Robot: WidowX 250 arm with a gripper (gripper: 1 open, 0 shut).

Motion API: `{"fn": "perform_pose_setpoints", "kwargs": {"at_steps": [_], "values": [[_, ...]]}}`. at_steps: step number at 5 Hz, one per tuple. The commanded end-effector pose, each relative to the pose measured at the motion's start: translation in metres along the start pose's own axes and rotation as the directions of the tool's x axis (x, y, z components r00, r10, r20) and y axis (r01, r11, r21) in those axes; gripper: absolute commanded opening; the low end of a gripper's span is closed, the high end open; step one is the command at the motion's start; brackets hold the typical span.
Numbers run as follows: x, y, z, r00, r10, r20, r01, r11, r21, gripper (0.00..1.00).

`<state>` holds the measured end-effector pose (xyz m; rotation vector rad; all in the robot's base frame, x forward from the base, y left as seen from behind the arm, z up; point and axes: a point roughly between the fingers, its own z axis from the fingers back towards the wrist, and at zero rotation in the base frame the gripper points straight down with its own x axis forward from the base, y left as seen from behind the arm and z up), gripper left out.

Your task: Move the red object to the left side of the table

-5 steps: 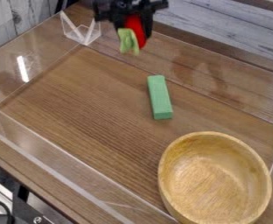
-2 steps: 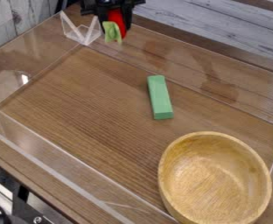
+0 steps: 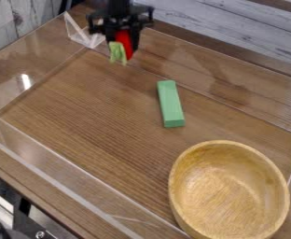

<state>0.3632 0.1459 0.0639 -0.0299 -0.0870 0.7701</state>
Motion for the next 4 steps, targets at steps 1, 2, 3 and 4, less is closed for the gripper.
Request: {"fn": "perform_pose_setpoints", "kwargs": {"at_steps": [1,2,3,4], "values": [[0.013,-0.005,0.019,0.998,-0.024,0.062,0.026,0.999,-0.032,0.00],[0.012,-0.007,0.019,0.997,-0.052,0.055,0.055,0.997,-0.045,0.00],[0.019,0.001,0.018,0.998,-0.045,0.054,0.048,0.998,-0.050,0.00],[0.027,0.008,0.017,0.998,-0.036,0.053,0.038,0.998,-0.055,0.00]]}}
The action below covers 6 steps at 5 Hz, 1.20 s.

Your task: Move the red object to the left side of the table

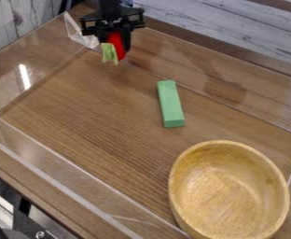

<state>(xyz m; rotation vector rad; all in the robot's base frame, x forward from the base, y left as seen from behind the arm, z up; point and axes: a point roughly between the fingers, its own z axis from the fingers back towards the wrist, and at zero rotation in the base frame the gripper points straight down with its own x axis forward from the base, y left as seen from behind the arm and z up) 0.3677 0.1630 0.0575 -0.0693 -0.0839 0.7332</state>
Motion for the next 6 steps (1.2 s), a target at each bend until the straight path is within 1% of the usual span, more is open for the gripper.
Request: {"fn": "perform_pose_setpoints", "kwargs": {"at_steps": [1,2,3,4,5,6], "values": [[0.016,0.004,0.025,0.998,0.005,0.064,-0.003,1.000,-0.031,0.00],[0.020,0.010,0.025,0.998,0.022,0.060,-0.020,0.999,-0.037,0.00],[0.024,0.025,0.036,0.996,0.066,0.057,-0.064,0.997,-0.041,0.00],[0.028,0.042,0.043,0.992,0.111,0.057,-0.109,0.993,-0.037,0.00],[0.023,0.048,0.045,0.994,0.095,0.055,-0.093,0.995,-0.027,0.00],[0.018,0.052,0.043,0.996,0.075,0.055,-0.075,0.997,-0.009,0.00]]}}
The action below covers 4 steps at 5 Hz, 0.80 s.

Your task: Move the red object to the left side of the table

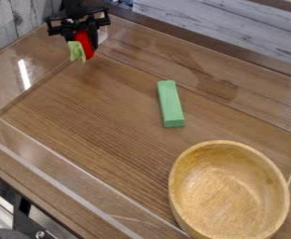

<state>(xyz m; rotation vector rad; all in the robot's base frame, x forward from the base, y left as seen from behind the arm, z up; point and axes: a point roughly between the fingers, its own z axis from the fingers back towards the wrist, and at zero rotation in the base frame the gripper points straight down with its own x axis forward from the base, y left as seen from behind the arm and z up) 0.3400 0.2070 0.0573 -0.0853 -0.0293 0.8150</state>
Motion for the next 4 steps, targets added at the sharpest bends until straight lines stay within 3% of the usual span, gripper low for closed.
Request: {"fn": "perform_pose_setpoints", "kwargs": {"at_steps": [1,2,4], "values": [[0.0076,0.0029,0.0290,0.994,0.028,0.108,-0.028,1.000,-0.004,0.00],[0.0072,0.0034,0.0190,0.992,0.067,0.107,-0.068,0.998,0.007,0.00],[0.0043,0.0012,0.0204,0.978,0.182,0.099,-0.185,0.983,0.022,0.00]]}}
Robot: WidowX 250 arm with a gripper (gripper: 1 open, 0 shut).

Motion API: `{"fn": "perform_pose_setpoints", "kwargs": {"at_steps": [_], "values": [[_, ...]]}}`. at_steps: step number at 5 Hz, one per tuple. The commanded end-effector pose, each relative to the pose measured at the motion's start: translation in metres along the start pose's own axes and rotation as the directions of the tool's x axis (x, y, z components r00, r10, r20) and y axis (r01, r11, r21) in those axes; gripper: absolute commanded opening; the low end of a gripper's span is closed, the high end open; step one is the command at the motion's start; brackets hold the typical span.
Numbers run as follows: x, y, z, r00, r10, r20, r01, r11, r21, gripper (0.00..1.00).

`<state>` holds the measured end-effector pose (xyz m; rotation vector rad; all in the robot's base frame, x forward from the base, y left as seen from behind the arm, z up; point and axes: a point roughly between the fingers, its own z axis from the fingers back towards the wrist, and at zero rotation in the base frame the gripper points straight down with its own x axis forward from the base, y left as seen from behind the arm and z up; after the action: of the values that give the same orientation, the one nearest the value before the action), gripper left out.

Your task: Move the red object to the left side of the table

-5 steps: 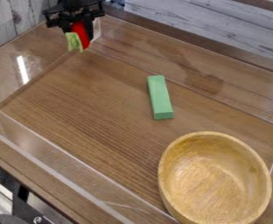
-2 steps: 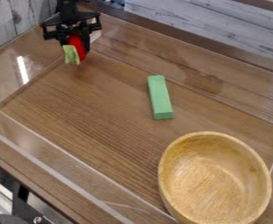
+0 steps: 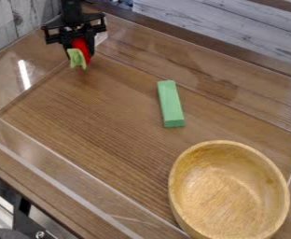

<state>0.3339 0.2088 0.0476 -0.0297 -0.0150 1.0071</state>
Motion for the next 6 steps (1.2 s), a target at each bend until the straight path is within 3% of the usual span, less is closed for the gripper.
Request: {"fn": "perform_pose_setpoints", "kwargs": {"at_steps": [1,4,5,6], "values": [[0.009,-0.008,0.030,0.998,0.000,0.067,0.001,1.000,-0.020,0.00],[0.014,-0.016,0.021,0.999,0.009,0.050,-0.009,1.000,0.018,0.00],[0.015,-0.018,0.018,0.999,0.011,0.041,-0.012,0.999,0.030,1.00],[0.019,-0.025,0.012,0.999,0.021,0.035,-0.022,0.999,0.041,1.00]]}}
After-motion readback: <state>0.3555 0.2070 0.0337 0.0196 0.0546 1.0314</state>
